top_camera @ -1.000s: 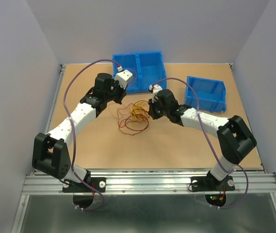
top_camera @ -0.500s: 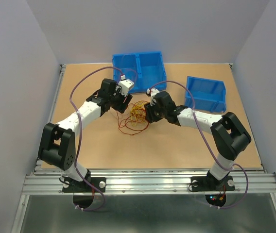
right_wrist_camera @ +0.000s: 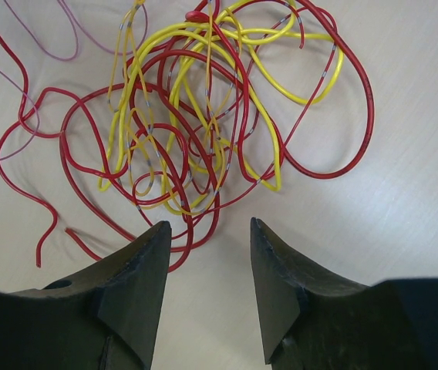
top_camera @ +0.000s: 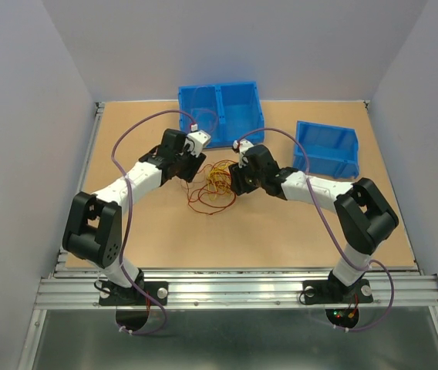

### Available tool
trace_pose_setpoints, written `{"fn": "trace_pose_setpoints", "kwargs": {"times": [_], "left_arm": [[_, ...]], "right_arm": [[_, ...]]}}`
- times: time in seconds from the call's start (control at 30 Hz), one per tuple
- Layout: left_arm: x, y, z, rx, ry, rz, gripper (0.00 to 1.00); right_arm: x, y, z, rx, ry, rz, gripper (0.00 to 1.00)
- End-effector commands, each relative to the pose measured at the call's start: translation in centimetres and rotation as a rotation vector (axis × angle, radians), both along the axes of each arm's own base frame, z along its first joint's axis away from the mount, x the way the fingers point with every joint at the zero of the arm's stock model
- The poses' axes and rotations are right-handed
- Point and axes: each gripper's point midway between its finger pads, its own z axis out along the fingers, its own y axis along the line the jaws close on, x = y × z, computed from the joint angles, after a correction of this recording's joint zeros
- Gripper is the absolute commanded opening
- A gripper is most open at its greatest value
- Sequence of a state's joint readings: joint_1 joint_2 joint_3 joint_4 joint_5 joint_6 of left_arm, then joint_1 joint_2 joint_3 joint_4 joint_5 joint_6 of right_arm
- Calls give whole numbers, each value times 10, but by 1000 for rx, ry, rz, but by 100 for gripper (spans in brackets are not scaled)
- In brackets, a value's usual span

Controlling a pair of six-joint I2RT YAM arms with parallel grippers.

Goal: Untangle the cables

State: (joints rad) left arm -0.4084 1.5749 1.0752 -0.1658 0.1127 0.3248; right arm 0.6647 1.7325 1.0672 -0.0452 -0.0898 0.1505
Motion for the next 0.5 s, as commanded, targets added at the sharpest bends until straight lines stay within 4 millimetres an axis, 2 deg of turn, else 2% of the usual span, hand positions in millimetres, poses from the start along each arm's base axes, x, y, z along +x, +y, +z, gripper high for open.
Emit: {"fn": "trace_pose_setpoints", "kwargs": {"times": [0.0,0.07,0.23,0.47], "left_arm": [[2,24,10,46,-68,71,64],[4,31,16,26,-78,84,65],[-2,36,16,-6,-66,67,64],[-6,36,3,-8,-20,41,48]], "right_arm": [[14,13,34,53,-82,-3,51],[14,12,33,52,-81,-4,51],[13,12,34,51,-83,-5,51],[15,11,35,50,-86,-14,50]]}}
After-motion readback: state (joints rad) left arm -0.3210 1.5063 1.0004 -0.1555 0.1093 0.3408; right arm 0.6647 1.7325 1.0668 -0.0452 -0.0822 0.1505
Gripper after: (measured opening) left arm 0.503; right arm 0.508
